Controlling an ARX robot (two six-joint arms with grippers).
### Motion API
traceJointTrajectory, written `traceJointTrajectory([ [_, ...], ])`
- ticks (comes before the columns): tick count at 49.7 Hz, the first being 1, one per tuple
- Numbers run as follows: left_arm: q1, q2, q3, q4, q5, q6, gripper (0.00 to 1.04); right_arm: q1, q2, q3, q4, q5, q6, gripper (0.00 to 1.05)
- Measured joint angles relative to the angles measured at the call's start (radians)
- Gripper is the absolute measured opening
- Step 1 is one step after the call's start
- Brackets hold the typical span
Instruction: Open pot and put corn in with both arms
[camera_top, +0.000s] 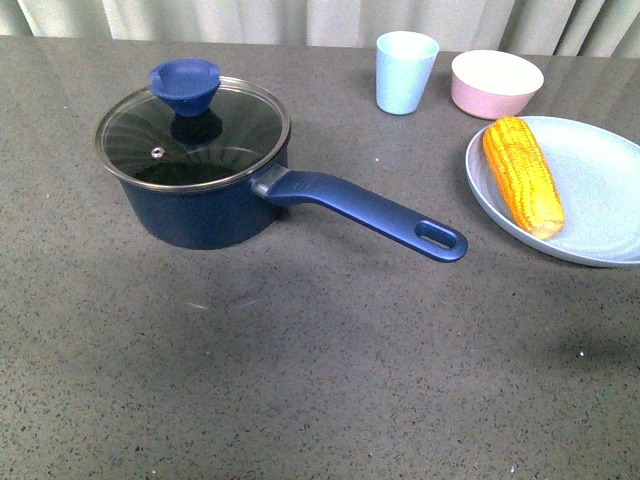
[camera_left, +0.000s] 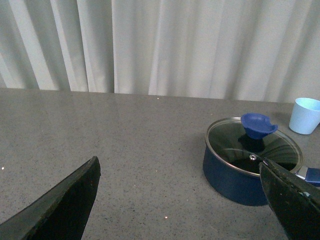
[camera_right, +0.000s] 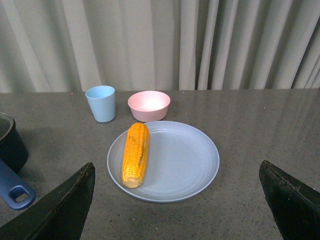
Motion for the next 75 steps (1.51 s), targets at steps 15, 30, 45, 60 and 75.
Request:
traceJointTrajectory([
  [15,0.0,0.0,0.0,0.0,0.0,0.0,0.96,0.0,0.0,0.0,0.0,0.0,0.0,0.96],
  [30,0.0,0.0,0.0,0.0,0.0,0.0,0.96,0.0,0.0,0.0,0.0,0.0,0.0,0.96],
  [45,0.083,0.435,0.129,0.006,0.139,0.055,0.96,0.0,0.0,0.0,0.0,0.0,0.0,0.96],
  [60,0.063,1.031,0.291,0.502,0.237,0.006,0.96,0.0,0.0,0.0,0.0,0.0,0.0,0.96],
  [75,-0.022,1.351,0.429,0.68,0.255,-0.088,0.96,0.0,0.0,0.0,0.0,0.0,0.0,0.96],
])
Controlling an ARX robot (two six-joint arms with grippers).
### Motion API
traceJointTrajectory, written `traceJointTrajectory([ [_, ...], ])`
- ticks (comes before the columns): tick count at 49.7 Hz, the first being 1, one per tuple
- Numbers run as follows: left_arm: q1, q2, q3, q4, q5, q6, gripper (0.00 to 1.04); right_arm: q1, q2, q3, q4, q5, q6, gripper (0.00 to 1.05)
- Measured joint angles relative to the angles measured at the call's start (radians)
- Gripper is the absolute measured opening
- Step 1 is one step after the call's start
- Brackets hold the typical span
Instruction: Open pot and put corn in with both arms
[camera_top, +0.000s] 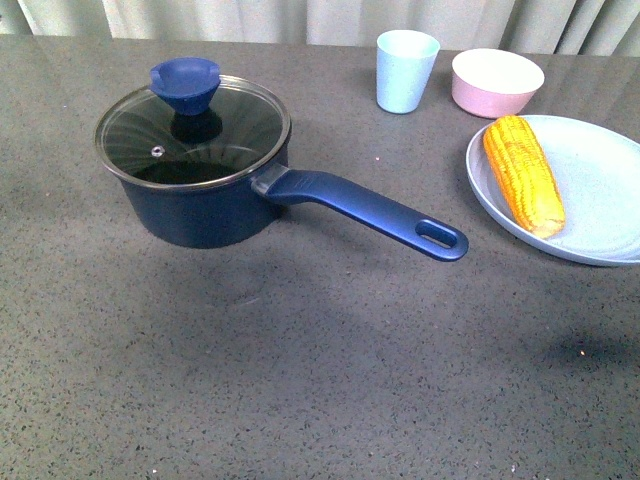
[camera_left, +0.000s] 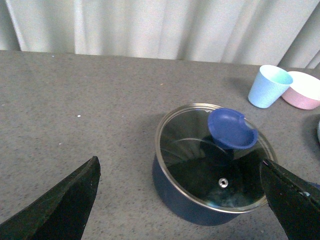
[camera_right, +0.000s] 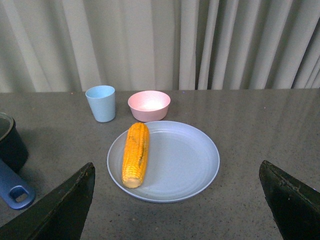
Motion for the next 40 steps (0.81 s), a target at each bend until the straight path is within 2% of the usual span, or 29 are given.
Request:
traceJointTrajectory([
  [11,-0.078,0.205,0.106,0.09,0.023,-0.059,0.96,0.0,0.0,0.0,0.0,0.0,0.0,0.96],
  [21,-0.133,0.316,0.174,0.107,0.021,-0.071,0.96,0.0,0.0,0.0,0.0,0.0,0.0,0.96],
  [40,-0.197,0.449,0.292,0.105,-0.042,-0.018,0.96,0.0,0.0,0.0,0.0,0.0,0.0,0.96],
])
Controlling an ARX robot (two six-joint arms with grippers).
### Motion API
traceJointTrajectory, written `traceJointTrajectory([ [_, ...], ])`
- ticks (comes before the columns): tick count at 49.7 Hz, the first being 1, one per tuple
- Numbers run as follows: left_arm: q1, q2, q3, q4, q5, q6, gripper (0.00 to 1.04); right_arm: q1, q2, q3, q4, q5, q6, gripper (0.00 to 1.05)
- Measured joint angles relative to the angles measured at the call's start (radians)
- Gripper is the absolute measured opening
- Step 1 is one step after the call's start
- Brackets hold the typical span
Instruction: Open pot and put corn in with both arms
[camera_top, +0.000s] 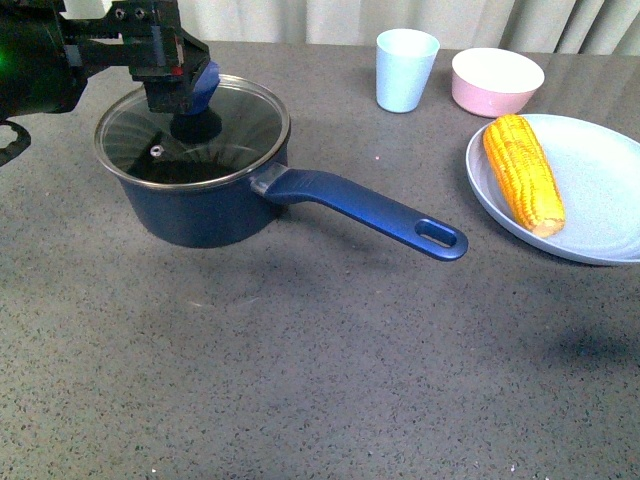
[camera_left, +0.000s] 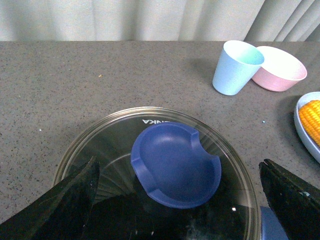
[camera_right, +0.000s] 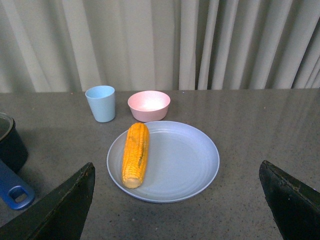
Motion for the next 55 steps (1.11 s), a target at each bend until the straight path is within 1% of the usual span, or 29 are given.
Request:
traceJointTrajectory([
  [17,-0.032,0.055,0.065,-0.02,-0.013,0.024,0.96,0.0,0.0,0.0,0.0,0.0,0.0,0.96],
  [55,-0.053,0.184,0.164,-0.03,-0.112,0.05,0.96,0.0,0.0,0.0,0.0,0.0,0.0,0.96],
])
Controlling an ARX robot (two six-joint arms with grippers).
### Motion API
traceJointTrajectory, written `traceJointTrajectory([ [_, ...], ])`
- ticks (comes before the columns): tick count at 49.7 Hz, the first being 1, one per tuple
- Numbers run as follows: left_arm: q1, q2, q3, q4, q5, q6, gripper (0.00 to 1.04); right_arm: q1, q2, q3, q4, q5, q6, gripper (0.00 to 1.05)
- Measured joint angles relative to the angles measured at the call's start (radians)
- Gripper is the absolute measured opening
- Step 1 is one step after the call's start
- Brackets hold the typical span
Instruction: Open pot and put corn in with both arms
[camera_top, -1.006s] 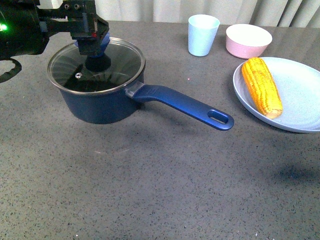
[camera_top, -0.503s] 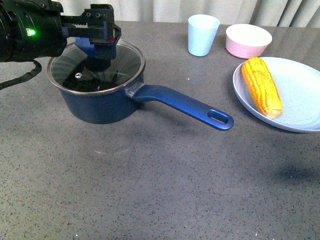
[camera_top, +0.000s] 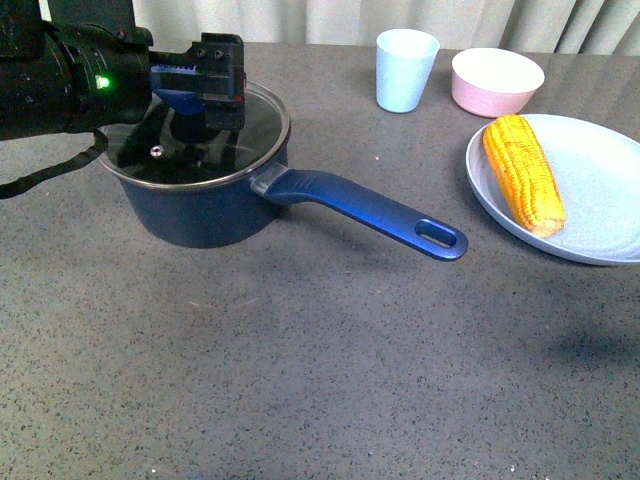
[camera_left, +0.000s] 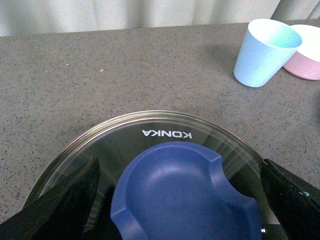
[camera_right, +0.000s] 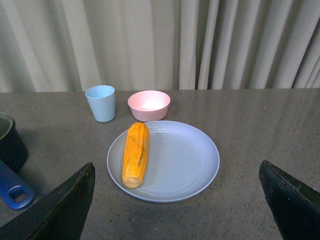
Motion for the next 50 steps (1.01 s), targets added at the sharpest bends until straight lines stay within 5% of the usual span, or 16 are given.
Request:
traceJointTrajectory([
  [9,-0.005,0.006,0.002,-0.001,-0.026,0.026,0.95,0.0,0.0,0.0,0.0,0.0,0.0,0.96],
  [16,-0.01,0.017,0.002,0.002,-0.029,0.033,0.66,0.0,0.0,0.0,0.0,0.0,0.0,0.96],
  [20,-0.014,0.017,0.002,0.003,-0.039,0.033,0.6,0.0,0.0,0.0,0.0,0.0,0.0,0.96],
  [50,0.034,-0.14,-0.06,-0.002,-0.051,0.016,0.59,0.0,0.0,0.0,0.0,0.0,0.0,0.96],
])
